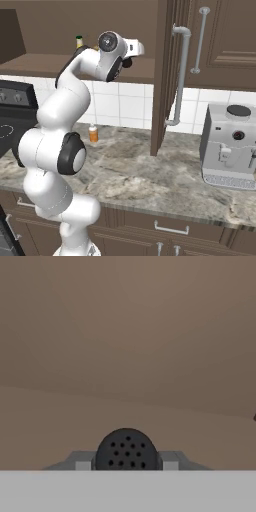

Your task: There are various items on the counter. Only move the condiments/shakers into the cabinet.

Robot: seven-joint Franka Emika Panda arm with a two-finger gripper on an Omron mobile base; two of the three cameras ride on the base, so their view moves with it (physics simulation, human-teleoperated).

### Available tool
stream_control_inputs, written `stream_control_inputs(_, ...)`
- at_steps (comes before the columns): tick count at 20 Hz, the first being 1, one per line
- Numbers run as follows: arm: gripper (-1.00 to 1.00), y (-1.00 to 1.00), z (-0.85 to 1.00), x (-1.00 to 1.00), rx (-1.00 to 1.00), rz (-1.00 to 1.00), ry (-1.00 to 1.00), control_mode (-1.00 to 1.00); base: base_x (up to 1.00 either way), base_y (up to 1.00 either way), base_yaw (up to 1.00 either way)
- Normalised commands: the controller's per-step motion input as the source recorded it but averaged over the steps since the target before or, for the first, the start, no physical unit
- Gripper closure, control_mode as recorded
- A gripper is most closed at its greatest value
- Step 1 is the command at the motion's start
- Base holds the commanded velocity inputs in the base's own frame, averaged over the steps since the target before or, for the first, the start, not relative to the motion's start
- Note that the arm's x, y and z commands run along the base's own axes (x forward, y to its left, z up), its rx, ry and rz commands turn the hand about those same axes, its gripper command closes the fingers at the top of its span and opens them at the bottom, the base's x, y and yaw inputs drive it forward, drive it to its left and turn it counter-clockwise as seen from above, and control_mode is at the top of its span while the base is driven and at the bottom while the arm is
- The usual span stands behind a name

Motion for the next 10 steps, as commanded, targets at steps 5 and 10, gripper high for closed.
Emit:
stream_control_inputs(5, -1.0, 0.0, 0.0, 0.02, 0.0, 0.0, 0.0, -1.0, 0.0, 0.0, 0.0)
stream_control_inputs(10, -1.0, 0.0, 0.0, 0.2, 0.0, 0.0, 0.0, -1.0, 0.0, 0.0, 0.0)
